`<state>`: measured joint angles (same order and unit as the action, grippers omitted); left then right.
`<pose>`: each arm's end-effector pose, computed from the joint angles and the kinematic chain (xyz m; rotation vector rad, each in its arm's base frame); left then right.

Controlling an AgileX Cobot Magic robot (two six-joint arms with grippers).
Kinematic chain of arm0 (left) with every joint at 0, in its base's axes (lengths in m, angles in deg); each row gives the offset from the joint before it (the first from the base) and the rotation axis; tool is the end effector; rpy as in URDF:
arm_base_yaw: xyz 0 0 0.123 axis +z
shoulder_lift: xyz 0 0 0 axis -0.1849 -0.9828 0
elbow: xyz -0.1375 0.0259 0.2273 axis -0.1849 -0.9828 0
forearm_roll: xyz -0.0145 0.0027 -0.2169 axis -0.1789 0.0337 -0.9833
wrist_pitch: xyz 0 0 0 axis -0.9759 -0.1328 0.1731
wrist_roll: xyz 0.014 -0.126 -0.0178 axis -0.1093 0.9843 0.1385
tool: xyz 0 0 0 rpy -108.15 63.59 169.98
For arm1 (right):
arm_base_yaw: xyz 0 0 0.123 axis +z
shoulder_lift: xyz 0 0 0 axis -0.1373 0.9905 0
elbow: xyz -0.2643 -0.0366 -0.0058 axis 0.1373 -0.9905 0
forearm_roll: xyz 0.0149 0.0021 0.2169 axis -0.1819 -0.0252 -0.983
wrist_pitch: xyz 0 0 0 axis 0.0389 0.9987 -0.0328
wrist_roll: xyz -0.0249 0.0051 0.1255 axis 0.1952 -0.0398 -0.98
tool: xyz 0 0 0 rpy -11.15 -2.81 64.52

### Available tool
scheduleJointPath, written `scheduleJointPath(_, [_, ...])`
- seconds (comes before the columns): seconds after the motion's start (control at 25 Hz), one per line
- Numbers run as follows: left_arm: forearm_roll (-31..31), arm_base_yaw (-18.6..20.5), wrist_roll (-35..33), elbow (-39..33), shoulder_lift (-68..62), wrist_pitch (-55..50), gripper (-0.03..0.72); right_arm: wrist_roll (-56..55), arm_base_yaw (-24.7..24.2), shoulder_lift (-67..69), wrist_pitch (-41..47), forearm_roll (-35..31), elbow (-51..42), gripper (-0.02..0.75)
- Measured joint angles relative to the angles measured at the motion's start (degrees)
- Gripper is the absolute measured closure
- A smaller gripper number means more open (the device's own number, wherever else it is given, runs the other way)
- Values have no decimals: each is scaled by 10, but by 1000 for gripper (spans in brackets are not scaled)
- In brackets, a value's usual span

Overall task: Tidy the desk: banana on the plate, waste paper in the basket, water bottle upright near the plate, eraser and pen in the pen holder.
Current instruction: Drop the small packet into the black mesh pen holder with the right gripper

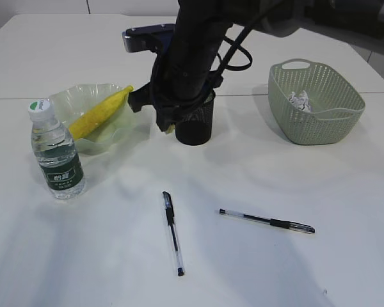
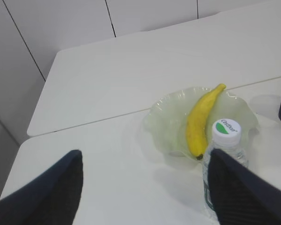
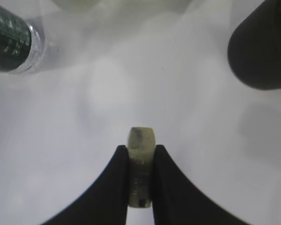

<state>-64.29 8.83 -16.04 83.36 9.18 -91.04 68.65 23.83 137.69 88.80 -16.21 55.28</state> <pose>0.1673 -0.0036 0.2895 0.1519 1.8050 0.0937 0.3798 0.2491 0.2009 -0.7942 2.7043 0.2652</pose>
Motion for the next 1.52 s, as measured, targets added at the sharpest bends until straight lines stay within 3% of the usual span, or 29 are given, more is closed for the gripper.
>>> scheduleJointPath(0.4, [-2, 0, 0, 0, 0, 0, 97, -24, -10, 0, -80, 44, 36, 651])
scheduleJointPath(1.08, [-3, 0, 0, 0, 0, 6, 97, -31, -82, 1, -204, 64, 36, 651])
scheduleJointPath(1.52, [-3, 0, 0, 0, 0, 9, 97, -32, -83, 47, -214, 76, 36, 651])
